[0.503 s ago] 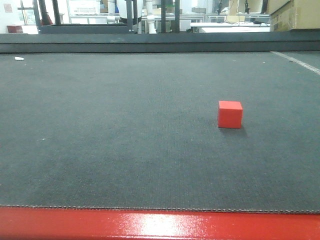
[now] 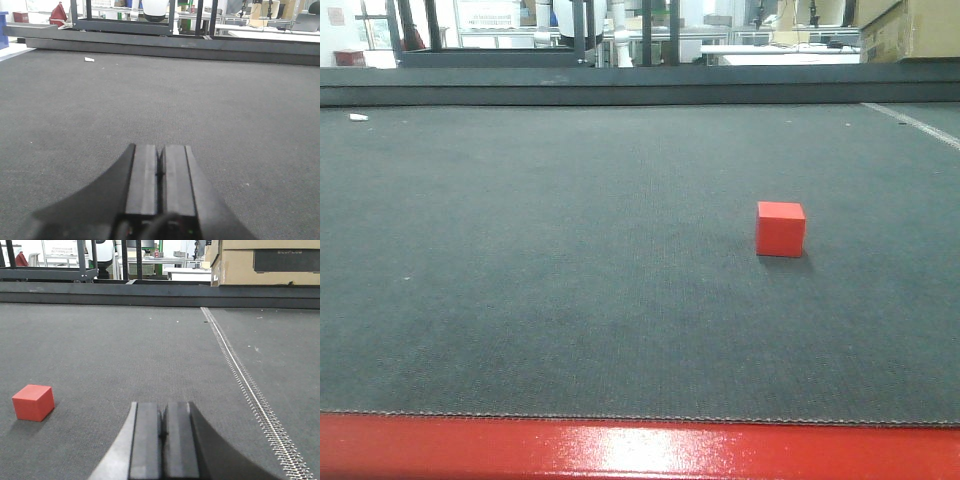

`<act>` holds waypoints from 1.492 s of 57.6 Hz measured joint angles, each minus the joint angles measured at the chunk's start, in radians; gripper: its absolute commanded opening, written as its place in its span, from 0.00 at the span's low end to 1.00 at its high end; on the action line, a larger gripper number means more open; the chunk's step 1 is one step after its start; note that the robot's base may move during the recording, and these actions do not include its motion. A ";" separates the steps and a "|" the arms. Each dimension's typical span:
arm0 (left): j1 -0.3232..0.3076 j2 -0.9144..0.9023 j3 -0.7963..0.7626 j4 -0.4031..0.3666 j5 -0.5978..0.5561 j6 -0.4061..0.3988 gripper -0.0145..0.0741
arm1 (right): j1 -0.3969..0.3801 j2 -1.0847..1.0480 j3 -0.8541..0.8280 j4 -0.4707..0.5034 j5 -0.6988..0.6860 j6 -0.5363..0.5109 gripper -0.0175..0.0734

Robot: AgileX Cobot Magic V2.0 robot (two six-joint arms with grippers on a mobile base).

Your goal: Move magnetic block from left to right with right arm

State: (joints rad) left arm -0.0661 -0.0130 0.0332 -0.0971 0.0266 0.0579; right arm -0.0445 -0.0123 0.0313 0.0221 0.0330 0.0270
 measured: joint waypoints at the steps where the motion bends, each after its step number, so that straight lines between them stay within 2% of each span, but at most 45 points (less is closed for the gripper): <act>1: 0.000 0.000 0.000 0.000 0.000 0.000 0.02 | 0.000 0.000 0.000 0.000 0.000 0.000 0.25; 25: 0.000 0.000 0.000 0.000 0.000 0.000 0.02 | 0.000 0.000 -0.002 0.000 -0.033 0.000 0.25; 33: 0.000 0.000 0.000 0.000 0.000 0.000 0.02 | 0.000 0.013 -0.116 0.000 0.089 0.000 0.27; 37: 0.000 0.000 0.000 0.000 0.000 0.000 0.02 | 0.000 0.063 -0.206 0.000 0.139 0.000 0.33; 44: 0.000 0.000 0.000 0.000 0.000 0.000 0.02 | 0.000 0.218 -0.359 0.000 0.179 0.000 0.60; 48: 0.000 0.000 0.000 0.000 0.000 0.000 0.02 | 0.000 0.319 -0.419 0.000 0.180 0.000 0.71; 54: 0.000 0.000 0.000 0.000 0.000 0.000 0.02 | 0.005 0.452 -0.497 0.000 0.196 0.000 0.79; 62: 0.000 0.000 0.000 0.000 0.000 0.000 0.02 | 0.070 0.657 -0.620 0.000 0.264 0.002 0.79; 72: 0.000 0.000 0.000 0.000 0.000 0.000 0.02 | 0.223 0.926 -0.825 0.000 0.406 0.071 0.79; 80: 0.000 0.000 0.000 0.000 0.000 0.000 0.02 | 0.340 1.134 -0.996 -0.022 0.535 0.182 0.79; 86: 0.000 0.000 0.000 0.000 0.000 0.000 0.02 | 0.407 1.281 -1.119 -0.056 0.634 0.307 0.79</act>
State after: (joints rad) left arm -0.0661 -0.0130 0.0332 -0.0971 0.0266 0.0579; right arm 0.3626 1.2688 -1.0872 -0.0337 0.6672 0.3338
